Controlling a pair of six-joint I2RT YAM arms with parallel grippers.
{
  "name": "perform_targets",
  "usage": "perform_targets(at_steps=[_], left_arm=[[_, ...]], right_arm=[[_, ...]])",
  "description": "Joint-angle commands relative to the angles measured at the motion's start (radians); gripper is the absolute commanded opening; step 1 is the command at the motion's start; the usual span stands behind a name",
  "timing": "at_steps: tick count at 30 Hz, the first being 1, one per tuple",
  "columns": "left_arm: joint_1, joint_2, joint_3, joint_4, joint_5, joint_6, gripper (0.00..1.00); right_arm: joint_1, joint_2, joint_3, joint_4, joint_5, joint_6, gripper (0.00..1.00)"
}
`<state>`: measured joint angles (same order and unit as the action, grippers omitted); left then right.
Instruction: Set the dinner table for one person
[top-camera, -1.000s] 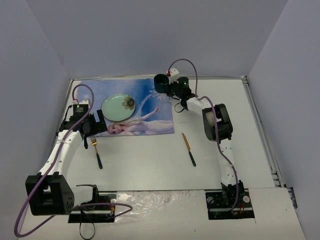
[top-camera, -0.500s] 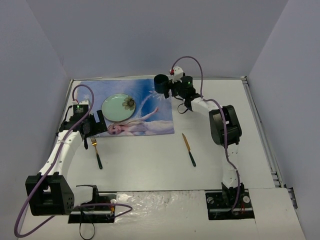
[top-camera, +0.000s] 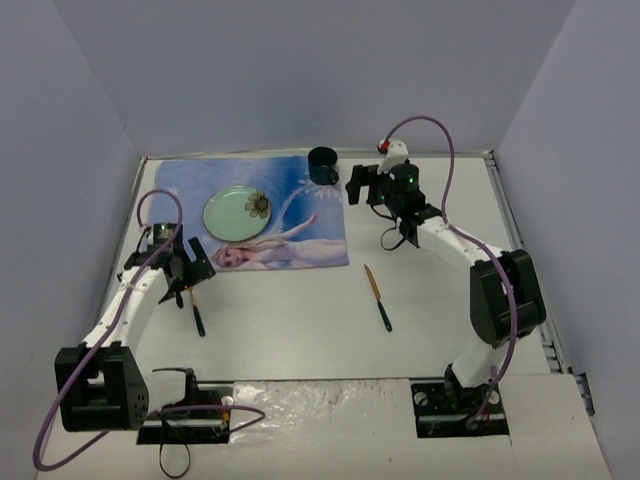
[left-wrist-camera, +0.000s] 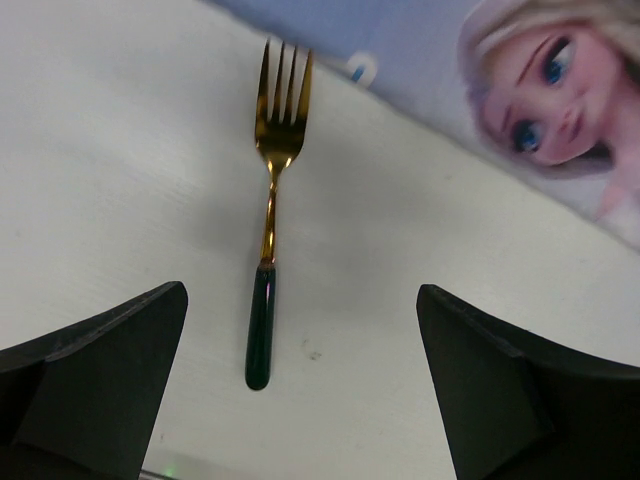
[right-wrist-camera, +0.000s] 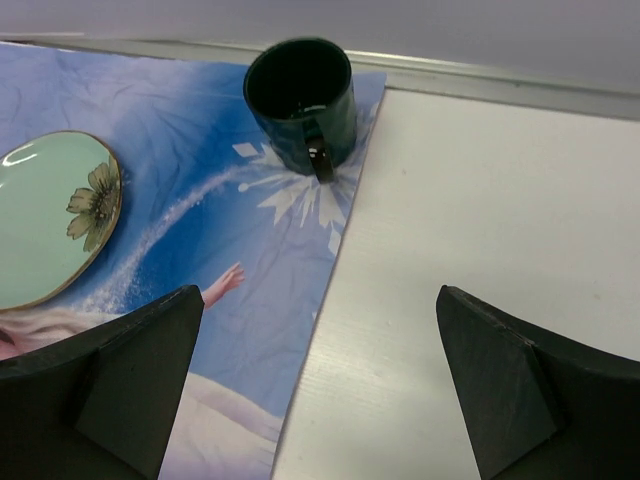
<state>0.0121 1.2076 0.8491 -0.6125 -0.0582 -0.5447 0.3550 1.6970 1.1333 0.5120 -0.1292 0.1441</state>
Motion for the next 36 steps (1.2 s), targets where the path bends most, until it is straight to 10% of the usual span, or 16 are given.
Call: perform_targets(at_steps=[1,13,36], left_arm=[[-0.001,-0.037,-0.084,0.005,0.011,-0.140,0.96],[-0.053,-0.053,-0.238,0.030,-0.055,-0.221,0.74],[-0.067,-0.033,-0.195,-0.019,-0.072,-0.231,0.00]], right_arm=[[0.002,-0.062,-0.034,0.091,0.030,0.051,1.00],[-0.022,-0.040,-0.049,0.156,-0.039,0.087,1.00],[-0.055,-0.061,-0.087,0.196,-0.068,0.100,1.00]])
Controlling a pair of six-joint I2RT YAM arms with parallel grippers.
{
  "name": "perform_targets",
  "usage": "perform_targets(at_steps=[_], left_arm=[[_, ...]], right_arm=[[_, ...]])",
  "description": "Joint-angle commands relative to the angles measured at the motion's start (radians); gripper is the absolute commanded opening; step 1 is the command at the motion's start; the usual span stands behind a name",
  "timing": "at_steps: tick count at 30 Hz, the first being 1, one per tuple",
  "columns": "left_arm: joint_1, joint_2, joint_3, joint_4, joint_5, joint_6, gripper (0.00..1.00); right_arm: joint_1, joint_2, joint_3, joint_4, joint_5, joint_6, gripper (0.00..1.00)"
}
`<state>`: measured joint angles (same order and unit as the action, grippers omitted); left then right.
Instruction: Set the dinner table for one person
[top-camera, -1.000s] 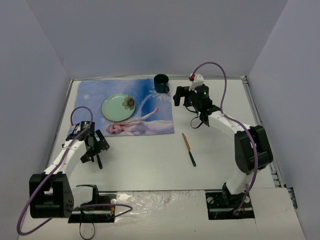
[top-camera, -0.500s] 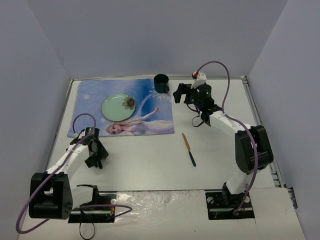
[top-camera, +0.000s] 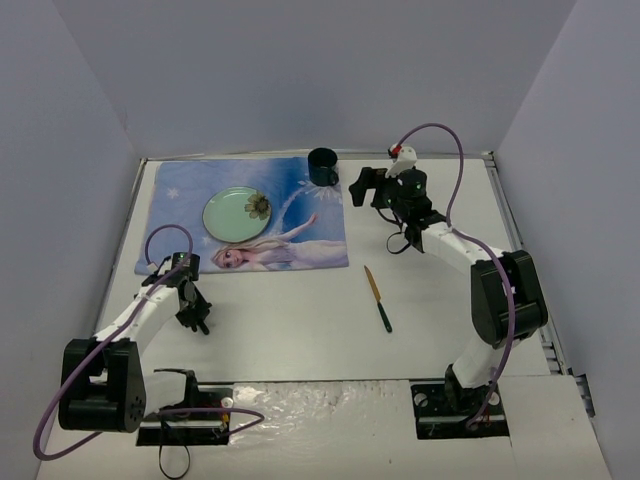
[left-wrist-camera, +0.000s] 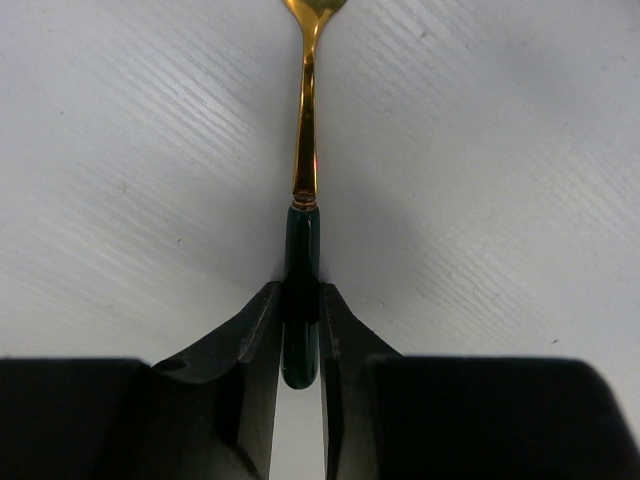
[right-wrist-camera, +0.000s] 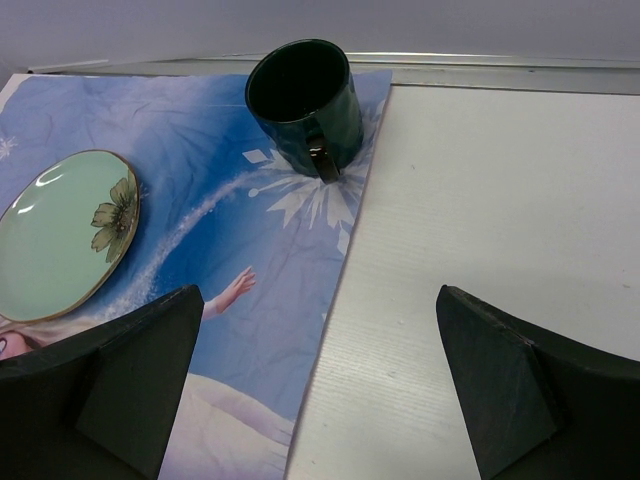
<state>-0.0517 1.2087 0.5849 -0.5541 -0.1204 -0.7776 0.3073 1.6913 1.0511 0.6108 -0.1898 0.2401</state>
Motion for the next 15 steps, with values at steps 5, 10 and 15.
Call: perform_targets(at_steps=[5,10,15], left_arm=[[-0.004,-0.118,0.217,-0.195,-0.041,0.064,0.00],[-0.003,-0.042,0.390,-0.178,-0.049,0.221,0.00],[0.012,0.143,0.570,-0.089,-0.033,0.428,0.00]], right_arm=[[-0.010,-0.071,-0.005,0.089,-0.002,0.001,1.00],[-0.008,-0.089,0.013,0.049,0.002,-0.002,1.00],[-0.002,-0.125,0.027,-0.017,0.005,0.019,1.00]])
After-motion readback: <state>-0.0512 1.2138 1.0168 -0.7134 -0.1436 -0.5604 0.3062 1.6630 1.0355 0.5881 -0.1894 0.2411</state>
